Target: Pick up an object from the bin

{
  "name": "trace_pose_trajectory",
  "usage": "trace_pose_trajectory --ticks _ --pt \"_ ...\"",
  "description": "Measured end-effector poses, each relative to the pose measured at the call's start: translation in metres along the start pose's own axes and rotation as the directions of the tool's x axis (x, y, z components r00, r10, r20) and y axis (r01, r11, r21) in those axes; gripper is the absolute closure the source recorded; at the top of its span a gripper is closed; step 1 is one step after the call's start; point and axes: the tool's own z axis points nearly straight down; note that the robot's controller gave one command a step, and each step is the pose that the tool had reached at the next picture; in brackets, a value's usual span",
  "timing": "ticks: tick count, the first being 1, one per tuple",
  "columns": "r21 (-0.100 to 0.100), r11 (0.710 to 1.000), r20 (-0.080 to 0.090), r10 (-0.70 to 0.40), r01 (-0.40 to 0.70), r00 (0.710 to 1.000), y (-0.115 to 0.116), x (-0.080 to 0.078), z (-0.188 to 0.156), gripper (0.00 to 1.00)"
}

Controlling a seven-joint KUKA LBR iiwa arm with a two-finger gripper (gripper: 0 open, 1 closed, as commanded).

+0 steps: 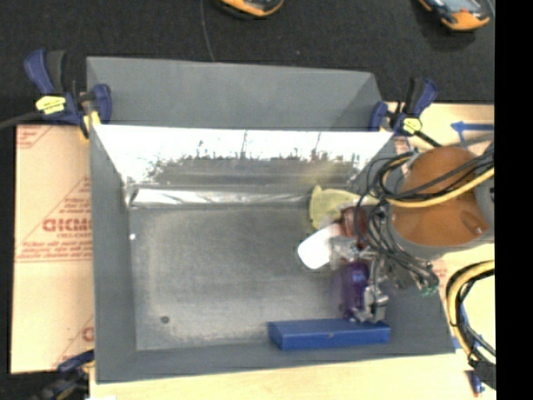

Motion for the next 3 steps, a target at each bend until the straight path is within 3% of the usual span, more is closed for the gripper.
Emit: trace_pose_trajectory --ticks 1,3 --pt "0.002 0.994 0.005 -0.113 0.113 0.994 0.010 0.000 0.043 1.00" --pt "0.006 0.994 0.012 -0.113 0.113 0.994 0.014 -0.004 0.023 1.00"
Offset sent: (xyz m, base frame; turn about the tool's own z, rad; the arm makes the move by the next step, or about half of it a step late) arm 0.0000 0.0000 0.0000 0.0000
